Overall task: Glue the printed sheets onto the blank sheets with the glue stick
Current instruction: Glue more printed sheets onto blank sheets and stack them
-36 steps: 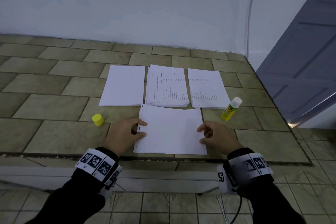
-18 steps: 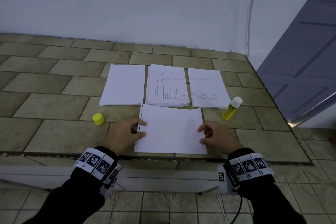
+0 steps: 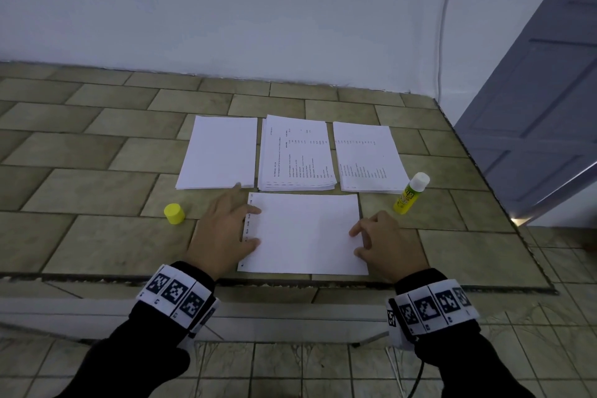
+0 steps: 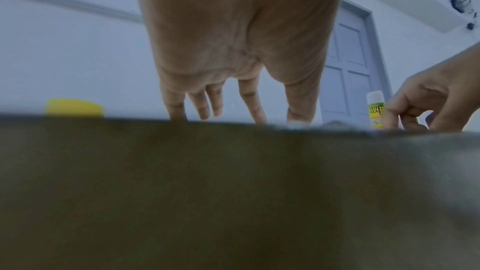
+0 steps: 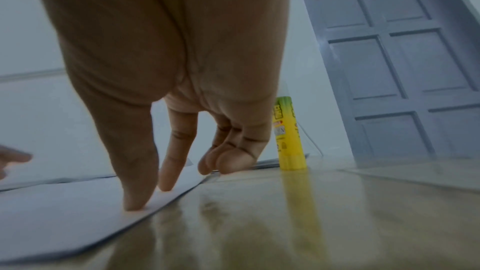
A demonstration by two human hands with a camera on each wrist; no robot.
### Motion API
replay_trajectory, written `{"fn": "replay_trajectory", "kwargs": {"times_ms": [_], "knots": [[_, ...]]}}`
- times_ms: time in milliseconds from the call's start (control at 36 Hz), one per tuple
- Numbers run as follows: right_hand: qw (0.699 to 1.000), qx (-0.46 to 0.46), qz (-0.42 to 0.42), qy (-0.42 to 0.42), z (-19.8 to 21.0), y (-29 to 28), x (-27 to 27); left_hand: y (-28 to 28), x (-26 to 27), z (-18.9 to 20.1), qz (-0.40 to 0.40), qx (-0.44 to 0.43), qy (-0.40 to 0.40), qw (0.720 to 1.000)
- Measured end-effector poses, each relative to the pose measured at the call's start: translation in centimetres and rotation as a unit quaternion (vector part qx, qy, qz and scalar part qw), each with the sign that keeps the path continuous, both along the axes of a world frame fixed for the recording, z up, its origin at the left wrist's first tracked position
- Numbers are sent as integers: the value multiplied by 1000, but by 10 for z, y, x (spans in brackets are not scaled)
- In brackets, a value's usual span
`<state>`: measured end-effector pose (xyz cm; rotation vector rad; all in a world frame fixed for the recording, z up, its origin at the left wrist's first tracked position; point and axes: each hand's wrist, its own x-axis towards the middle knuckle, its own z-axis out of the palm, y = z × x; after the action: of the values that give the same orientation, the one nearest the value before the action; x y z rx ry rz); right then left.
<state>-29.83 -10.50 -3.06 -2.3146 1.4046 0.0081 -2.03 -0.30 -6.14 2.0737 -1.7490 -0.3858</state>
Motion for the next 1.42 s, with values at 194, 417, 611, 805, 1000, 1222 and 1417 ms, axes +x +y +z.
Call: {"fn": "replay_trajectory", "kwargs": {"times_ms": [194, 417, 611, 805, 1000, 1222, 1417], "knots": [[993, -62, 20, 96, 8, 9, 9, -18, -18, -18, -21, 71, -67, 995], [996, -60, 61, 24, 1, 27, 46, -19, -19, -36, -9, 27, -124, 992], [989, -39, 131, -51, -27, 41, 118, -17, -19, -41, -18, -8, -128, 992], [989, -91, 113, 26, -46, 23, 106, -18, -19, -41, -12, -11, -156, 988], [991, -101, -11, 89, -47, -6, 24, -17, -17, -41, -2, 11, -170, 985], [984, -157, -13, 84, -43, 8, 36, -19, -20, -40, -5, 8, -176, 984], [983, -67, 166, 38, -40, 38, 102, -19, -20, -41, -7, -2, -168, 986]]}}
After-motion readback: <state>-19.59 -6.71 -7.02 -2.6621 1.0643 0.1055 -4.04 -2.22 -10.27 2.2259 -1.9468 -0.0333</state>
